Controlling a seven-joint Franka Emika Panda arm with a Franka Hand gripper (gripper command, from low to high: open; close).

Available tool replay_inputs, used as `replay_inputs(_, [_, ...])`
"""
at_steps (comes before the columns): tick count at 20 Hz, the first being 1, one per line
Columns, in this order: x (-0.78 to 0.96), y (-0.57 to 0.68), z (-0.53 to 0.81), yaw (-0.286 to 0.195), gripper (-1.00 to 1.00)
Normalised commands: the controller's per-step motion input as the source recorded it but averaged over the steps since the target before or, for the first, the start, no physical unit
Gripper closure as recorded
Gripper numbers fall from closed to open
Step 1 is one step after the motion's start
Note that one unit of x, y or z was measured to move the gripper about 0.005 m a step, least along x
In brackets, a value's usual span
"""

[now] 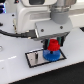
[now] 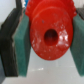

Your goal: Insert the blue gear onto the right peg, followed by the red gear

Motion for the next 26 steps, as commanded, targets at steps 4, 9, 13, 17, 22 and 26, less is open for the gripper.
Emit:
replay_inputs(4, [0.25,0.0,-0.19,0.0,1.0])
replay_inputs(9, [0.15,-0.02,-0.3,0.0,1.0])
replay_inputs(13, [0.03,0.03,0.04,0.0,-1.0])
replay_inputs(17, [0.01,0.12,0.44,0.0,-1.0])
replay_inputs(22, [-0.06,0.01,0.6,0.0,-1.0])
replay_inputs(26, [0.0,0.0,0.09,0.0,-1.0])
